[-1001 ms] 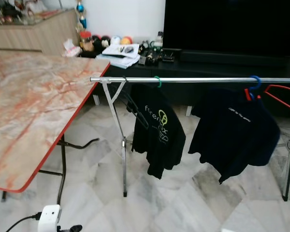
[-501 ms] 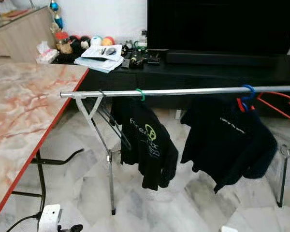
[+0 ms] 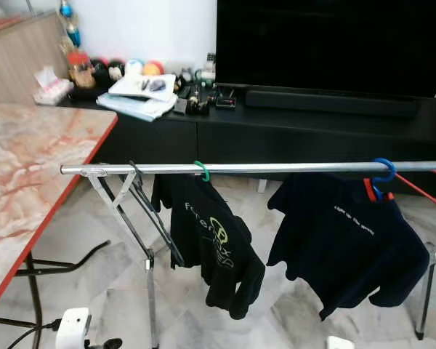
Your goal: Hang hanger
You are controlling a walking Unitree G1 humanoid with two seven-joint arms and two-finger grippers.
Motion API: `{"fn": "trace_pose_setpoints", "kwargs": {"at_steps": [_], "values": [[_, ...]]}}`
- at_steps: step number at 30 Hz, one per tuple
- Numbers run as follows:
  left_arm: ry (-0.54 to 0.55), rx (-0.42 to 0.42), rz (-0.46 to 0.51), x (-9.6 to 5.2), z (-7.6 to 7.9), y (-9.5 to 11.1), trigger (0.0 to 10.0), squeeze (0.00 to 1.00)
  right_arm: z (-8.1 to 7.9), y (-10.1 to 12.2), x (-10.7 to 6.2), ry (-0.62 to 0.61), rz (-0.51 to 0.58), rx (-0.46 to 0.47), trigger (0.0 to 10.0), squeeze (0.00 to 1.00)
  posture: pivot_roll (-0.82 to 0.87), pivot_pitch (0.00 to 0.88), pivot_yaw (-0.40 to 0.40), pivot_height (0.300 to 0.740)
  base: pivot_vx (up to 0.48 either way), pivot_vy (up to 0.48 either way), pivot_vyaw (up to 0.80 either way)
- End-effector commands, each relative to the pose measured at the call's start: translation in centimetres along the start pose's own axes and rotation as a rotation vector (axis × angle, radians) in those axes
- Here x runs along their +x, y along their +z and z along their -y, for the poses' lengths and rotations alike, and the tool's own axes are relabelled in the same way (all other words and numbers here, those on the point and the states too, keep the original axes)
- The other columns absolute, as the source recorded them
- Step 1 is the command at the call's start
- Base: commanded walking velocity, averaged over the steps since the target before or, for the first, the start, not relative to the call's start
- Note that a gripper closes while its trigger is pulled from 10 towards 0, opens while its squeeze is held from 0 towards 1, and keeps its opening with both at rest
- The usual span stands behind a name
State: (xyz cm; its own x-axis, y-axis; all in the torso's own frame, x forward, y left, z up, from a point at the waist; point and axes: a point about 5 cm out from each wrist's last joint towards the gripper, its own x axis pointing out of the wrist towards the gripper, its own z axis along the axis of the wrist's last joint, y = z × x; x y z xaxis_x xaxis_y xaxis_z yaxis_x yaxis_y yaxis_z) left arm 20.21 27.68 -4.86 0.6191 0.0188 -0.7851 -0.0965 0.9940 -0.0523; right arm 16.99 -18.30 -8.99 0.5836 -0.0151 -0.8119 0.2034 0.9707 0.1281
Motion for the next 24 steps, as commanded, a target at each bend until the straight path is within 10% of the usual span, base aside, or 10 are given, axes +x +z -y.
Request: {"fn": "trace_pose_setpoints", "kwargs": {"at_steps": [1,24], "values": [[0.016,-0.007,-0.001,-0.19,-0.49,-0.2,10.0,0.0,0.87,-0.47,-0.2,-0.024,-0.018,-0.005,10.0,0.0,0.05,0.048,0.021,0.74,0.0,0.0,0.0],[-0.011,0.027,-0.004,-0.17,-0.29,-0.23,10.0,0.0,1.6,-0.4,-0.32,-0.027,-0.018,-0.016,10.0,0.0,0.05,0.029,0.018,0.74,0.0,-0.223,0.0]]}}
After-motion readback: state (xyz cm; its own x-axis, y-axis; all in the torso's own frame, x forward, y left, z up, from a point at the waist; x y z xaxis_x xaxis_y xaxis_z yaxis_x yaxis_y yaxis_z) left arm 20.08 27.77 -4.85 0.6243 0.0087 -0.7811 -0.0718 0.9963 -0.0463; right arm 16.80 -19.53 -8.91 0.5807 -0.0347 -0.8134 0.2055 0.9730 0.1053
